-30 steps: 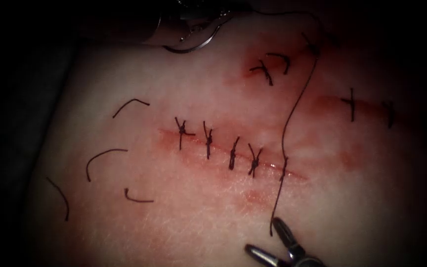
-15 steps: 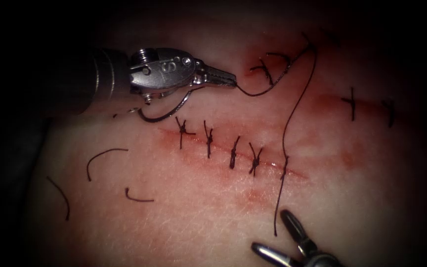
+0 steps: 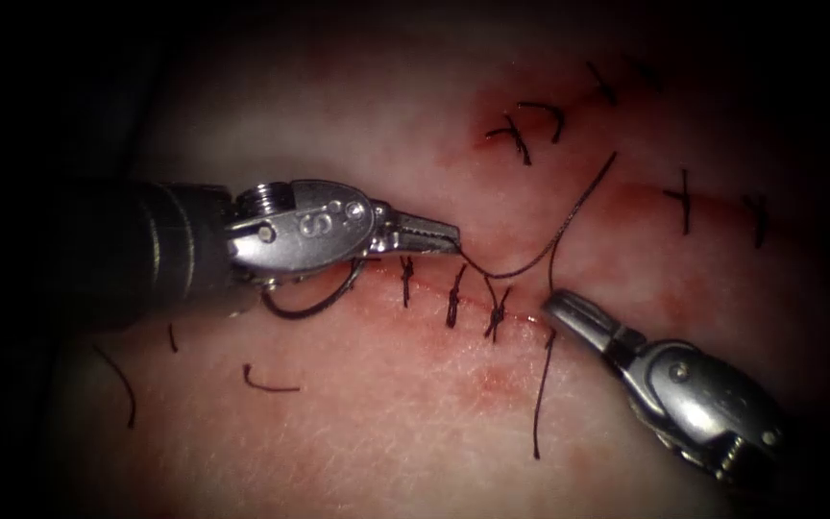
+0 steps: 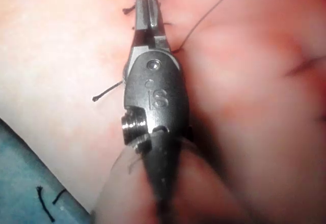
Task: Wound Closure
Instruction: Loop the suture once clockwise around the right gripper.
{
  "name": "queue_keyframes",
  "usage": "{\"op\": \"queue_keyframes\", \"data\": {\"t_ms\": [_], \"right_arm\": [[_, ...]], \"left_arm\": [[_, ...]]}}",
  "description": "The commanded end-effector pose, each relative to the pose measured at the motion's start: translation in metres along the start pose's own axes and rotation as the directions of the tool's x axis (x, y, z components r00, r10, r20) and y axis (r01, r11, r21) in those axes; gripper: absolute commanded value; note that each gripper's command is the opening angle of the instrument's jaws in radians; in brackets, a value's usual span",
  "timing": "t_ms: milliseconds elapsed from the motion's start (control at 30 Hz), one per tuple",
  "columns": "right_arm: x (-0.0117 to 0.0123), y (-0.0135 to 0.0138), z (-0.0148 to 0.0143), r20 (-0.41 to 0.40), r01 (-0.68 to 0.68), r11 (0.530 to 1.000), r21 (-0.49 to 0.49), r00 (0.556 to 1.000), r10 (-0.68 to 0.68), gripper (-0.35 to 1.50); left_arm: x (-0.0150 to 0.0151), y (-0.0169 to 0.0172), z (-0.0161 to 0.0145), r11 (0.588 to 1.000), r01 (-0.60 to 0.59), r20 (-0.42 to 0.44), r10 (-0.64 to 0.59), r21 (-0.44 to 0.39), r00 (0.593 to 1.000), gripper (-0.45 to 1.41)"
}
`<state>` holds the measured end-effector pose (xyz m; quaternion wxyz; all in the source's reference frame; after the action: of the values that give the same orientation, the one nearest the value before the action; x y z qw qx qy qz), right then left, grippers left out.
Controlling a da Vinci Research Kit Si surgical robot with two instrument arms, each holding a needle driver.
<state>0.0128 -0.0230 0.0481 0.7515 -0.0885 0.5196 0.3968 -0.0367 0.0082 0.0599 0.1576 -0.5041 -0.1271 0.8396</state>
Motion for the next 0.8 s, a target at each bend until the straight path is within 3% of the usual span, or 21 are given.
{"op": "queue_keyframes", "data": {"t_ms": [33, 233, 367, 533, 800], "right_arm": [[-0.0007, 0.0010, 0.0016, -0.012, 0.003, 1.000, 0.016, 1.000, -0.003, -0.35], [-0.0008, 0.0036, 0.0039, -0.065, -0.017, 0.988, 0.154, 0.997, 0.027, -0.35], [-0.0009, 0.0045, 0.0054, -0.113, -0.071, 0.956, 0.286, 0.988, 0.107, -0.35], [-0.0008, 0.0041, 0.0065, -0.141, -0.104, 0.884, 0.457, 0.972, 0.188, -0.35], [-0.0003, 0.0028, 0.0068, -0.115, -0.076, 0.748, 0.660, 0.973, 0.200, -0.35]], "left_arm": [[-0.0005, 0.0004, 0.0011, 1.000, -0.007, -0.005, 0.007, -0.008, 1.000, -0.45], [-0.0013, 0.0020, 0.0022, 0.998, -0.037, -0.006, 0.036, -0.044, 0.999, -0.45], [-0.0017, 0.0021, 0.0035, 0.997, -0.038, 0.005, 0.038, -0.061, 0.999, -0.45], [-0.0024, 0.0013, 0.0055, 0.997, -0.031, 0.015, 0.032, -0.077, 0.999, -0.45], [-0.0039, -0.0014, 0.0077, 0.994, -0.025, 0.022, 0.028, -0.105, 0.999, -0.45]]}}
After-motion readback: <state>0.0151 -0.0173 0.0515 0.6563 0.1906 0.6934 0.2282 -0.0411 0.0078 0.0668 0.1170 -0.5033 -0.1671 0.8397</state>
